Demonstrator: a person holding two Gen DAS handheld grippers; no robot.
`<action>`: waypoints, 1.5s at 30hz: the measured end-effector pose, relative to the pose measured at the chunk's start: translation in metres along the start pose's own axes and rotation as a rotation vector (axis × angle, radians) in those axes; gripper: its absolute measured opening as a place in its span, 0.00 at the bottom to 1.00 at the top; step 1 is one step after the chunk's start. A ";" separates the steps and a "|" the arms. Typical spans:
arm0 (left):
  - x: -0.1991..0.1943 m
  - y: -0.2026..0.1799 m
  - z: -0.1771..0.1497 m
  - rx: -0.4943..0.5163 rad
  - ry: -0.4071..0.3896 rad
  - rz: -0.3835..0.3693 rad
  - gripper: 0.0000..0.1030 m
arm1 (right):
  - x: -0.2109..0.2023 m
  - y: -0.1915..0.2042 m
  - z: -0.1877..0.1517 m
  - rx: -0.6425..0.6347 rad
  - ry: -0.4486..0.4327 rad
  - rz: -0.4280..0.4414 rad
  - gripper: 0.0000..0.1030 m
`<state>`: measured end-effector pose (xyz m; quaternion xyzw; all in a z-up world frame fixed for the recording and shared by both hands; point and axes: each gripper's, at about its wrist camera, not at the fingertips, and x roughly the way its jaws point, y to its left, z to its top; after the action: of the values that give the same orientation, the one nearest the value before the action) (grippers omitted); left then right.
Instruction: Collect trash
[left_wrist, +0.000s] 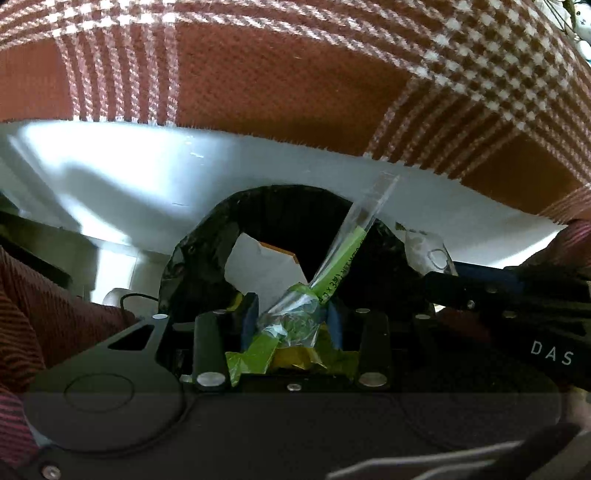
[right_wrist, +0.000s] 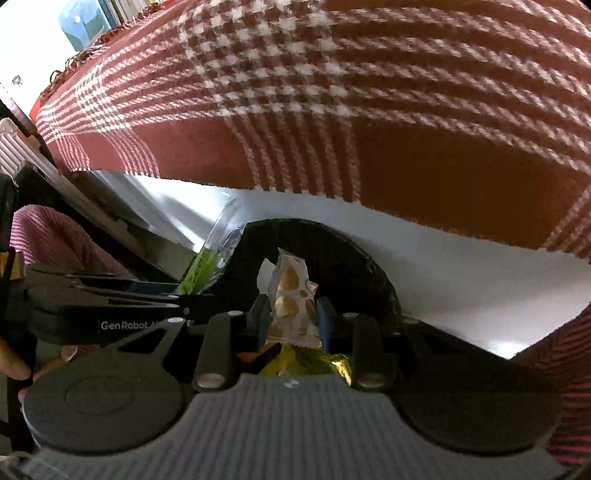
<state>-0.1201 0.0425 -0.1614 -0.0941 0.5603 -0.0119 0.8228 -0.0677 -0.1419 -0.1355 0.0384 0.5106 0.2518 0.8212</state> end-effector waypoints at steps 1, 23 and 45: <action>0.000 -0.001 0.000 -0.001 0.000 0.000 0.35 | 0.000 0.000 0.000 0.000 0.001 0.000 0.32; -0.015 0.000 0.003 0.004 -0.012 0.031 0.86 | -0.007 -0.004 0.004 0.007 -0.005 0.010 0.57; -0.176 -0.001 0.049 0.213 -0.378 -0.082 0.93 | -0.142 0.023 0.052 -0.167 -0.326 0.079 0.82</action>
<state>-0.1403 0.0710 0.0181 -0.0300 0.3876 -0.0866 0.9172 -0.0818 -0.1764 0.0125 0.0304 0.3464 0.3158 0.8828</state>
